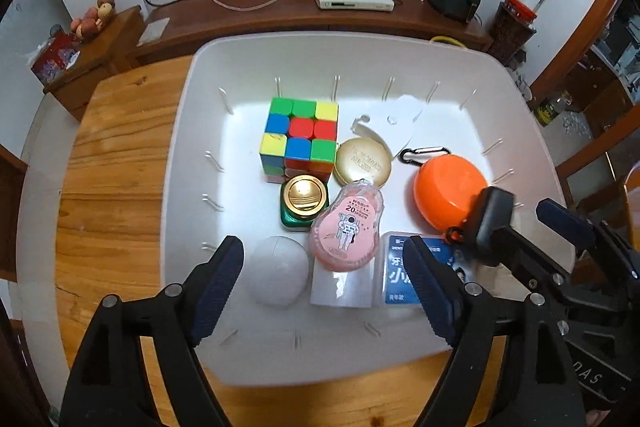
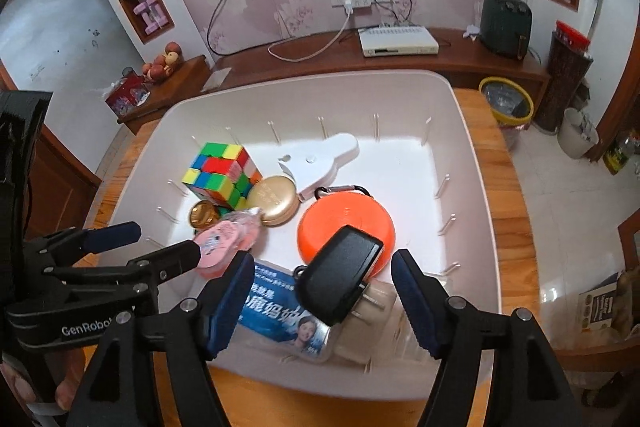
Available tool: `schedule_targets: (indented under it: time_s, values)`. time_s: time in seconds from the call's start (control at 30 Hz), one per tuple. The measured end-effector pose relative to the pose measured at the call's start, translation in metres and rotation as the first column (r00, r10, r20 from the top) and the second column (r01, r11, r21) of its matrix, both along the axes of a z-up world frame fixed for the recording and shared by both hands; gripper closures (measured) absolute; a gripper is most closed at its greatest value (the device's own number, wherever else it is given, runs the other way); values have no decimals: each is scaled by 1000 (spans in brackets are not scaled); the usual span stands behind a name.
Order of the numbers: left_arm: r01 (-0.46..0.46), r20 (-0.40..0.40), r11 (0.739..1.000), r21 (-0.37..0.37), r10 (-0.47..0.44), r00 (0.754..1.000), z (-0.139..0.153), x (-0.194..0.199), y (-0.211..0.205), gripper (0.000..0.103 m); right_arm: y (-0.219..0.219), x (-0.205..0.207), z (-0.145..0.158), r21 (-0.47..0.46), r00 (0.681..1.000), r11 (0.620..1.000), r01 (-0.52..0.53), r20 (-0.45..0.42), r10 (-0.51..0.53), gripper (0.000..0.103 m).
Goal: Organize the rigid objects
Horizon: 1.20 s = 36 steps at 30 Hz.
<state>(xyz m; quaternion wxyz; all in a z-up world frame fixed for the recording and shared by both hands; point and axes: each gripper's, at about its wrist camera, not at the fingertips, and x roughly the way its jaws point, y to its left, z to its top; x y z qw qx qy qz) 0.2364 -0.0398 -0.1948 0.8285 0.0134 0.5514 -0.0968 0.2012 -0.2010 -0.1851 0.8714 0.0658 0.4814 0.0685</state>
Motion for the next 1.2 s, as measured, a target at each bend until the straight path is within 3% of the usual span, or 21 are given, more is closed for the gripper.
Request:
schedule_targets:
  time_s: [0.43,0.73,0.9,1.2]
  values:
    - [-50,83,999,-2,50,995,69,-55,19,19,19,-53,66,-152,995,988,41,101,-25,31]
    - [-59,131,997,38,54,990,124,-116,22,19,17,-113,120,-104,993,993,48,113,-36,27]
    - [-73,171,997,22,68,983,153,-146,29,19,13,-144,143,-56,996,997,48,74,-43,27]
    - [-101,229,995,24,93,969,190,-188,36,19,25,-192,187,-37,994,999,5,110,-1,27]
